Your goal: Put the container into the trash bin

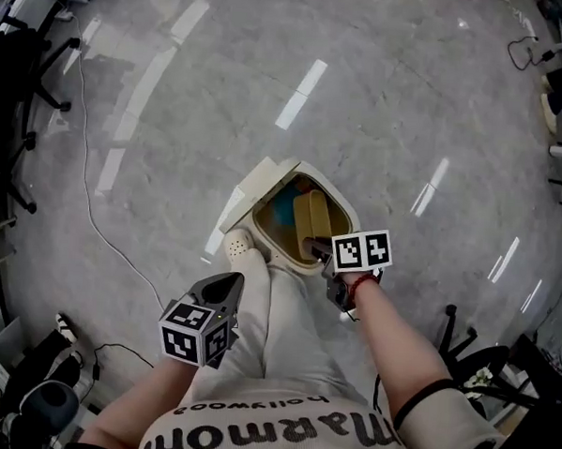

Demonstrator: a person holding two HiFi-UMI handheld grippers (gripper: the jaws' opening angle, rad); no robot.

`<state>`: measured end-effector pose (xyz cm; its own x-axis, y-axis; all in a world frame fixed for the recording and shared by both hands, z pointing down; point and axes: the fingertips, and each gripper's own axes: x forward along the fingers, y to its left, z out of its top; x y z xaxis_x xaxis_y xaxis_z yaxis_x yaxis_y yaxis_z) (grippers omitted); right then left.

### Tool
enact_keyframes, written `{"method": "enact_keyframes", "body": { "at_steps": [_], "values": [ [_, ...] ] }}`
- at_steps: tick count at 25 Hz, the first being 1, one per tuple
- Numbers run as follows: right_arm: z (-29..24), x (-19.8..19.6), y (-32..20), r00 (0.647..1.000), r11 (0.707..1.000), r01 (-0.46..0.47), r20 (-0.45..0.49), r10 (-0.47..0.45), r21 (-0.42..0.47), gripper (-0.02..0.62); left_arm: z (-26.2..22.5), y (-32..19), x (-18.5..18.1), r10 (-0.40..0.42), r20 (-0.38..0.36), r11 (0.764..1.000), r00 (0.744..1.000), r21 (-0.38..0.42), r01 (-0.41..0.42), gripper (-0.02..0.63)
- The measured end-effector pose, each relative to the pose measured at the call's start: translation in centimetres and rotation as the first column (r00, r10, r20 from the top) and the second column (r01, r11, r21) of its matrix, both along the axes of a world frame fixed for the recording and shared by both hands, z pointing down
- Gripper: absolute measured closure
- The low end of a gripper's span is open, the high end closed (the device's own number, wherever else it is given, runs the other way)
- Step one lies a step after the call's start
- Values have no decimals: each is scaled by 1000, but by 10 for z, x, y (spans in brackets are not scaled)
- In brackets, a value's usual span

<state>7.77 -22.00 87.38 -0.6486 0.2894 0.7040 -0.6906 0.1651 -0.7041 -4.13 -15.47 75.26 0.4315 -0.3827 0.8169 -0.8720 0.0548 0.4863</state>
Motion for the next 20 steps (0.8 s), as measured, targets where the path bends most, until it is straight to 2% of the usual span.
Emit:
{"method": "enact_keyframes", "body": {
  "at_steps": [5,7,9,12,13,16,20],
  "values": [
    [36,-18,-3,995,996,91,-42,-90,20,584,24,7,-16,-64,-21,998,998,-14,63,604],
    [52,-24,0,990,991,134,-55,-133,17,584,30,6,-20,-39,-14,999,999,10,39,605],
    [73,-28,3,985,988,156,-76,-154,11,584,33,2,-22,39,25,995,999,86,-41,604],
    [100,-32,1,985,990,142,-100,-139,22,584,38,-4,-15,168,60,963,984,202,-177,604],
    [108,-34,0,986,991,132,-103,-129,27,584,43,-6,-12,179,49,960,983,212,-186,604],
    [126,-36,-3,989,995,97,-117,-92,38,584,61,-10,-10,145,-6,968,989,208,-141,604],
    [149,-36,-1,988,999,38,-153,-35,19,583,77,-11,-13,152,-4,962,988,228,-147,604]
  ]
}}
